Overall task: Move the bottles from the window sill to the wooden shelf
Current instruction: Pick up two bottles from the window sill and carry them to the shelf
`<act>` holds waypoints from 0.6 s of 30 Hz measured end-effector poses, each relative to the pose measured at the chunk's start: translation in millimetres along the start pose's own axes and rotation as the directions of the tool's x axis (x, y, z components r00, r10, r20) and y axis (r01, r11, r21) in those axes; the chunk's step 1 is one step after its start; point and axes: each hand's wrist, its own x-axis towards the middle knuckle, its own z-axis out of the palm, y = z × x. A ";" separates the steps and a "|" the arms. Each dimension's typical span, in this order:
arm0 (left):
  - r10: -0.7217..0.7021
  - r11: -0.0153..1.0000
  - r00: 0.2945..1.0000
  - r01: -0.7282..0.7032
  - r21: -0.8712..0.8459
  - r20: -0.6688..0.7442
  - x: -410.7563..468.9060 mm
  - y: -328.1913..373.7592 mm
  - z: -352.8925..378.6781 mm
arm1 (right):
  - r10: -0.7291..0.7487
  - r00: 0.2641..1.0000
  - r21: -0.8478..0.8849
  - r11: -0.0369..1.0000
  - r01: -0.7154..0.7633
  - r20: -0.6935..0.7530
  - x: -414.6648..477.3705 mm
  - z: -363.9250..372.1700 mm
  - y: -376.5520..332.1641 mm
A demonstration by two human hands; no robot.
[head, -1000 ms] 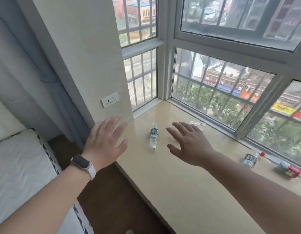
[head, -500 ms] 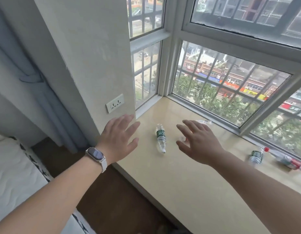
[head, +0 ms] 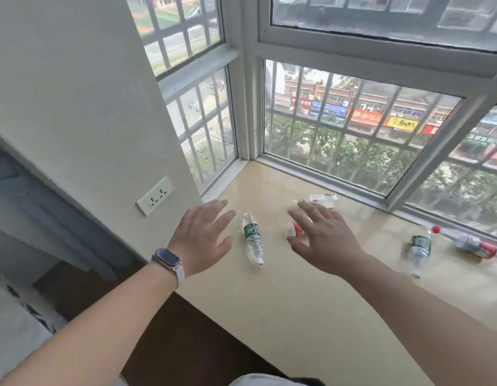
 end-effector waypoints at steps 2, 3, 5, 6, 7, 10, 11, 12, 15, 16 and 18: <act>0.020 1.000 1.000 -0.020 0.002 -0.011 18.9 7.6 2.8 | 0.042 0.999 0.020 0.999 -0.042 -0.014 1.1 1.6 20.5; 0.034 0.999 0.999 -0.034 0.005 -0.022 28.3 11.3 4.4 | 0.058 0.998 0.021 0.998 -0.057 -0.014 2.3 1.8 31.3; 0.062 0.998 0.998 -0.062 0.019 -0.029 46.2 17.5 7.2 | 0.075 0.997 0.009 0.997 -0.074 -0.010 6.5 1.4 50.4; 0.075 0.997 0.997 -0.075 0.022 -0.024 54.8 18.9 9.2 | 0.084 0.996 0.011 0.996 -0.084 -0.009 8.5 1.6 57.7; 0.090 0.996 0.996 -0.090 0.021 -0.016 62.0 19.7 12.7 | 0.094 0.995 0.019 0.995 -0.094 -0.015 9.1 2.2 62.6; 0.114 0.993 0.992 -0.114 0.000 0.048 79.3 19.0 25.4 | 0.134 0.990 0.074 0.989 -0.130 -0.050 5.7 9.1 68.7; 0.107 0.994 0.992 -0.107 -0.015 0.069 87.7 16.7 28.9 | 0.142 0.988 0.097 0.986 -0.136 -0.060 7.5 10.4 71.2; 0.095 0.995 0.992 -0.092 -0.033 0.089 97.6 13.6 32.8 | 0.147 0.987 0.121 0.983 -0.139 -0.061 11.5 11.2 74.7; 0.076 0.995 0.986 -0.065 -0.079 0.149 124.2 2.7 52.6 | 0.194 0.981 0.159 0.969 -0.188 -0.025 25.0 20.9 83.1; 0.095 0.993 0.980 -0.082 -0.080 0.173 130.6 -0.5 61.2 | 0.220 0.976 0.168 0.962 -0.214 -0.013 27.0 27.6 84.1; 0.152 0.987 0.965 -0.138 -0.081 0.215 142.9 -6.3 79.6 | 0.276 0.961 0.177 0.945 -0.274 0.011 28.8 41.5 84.3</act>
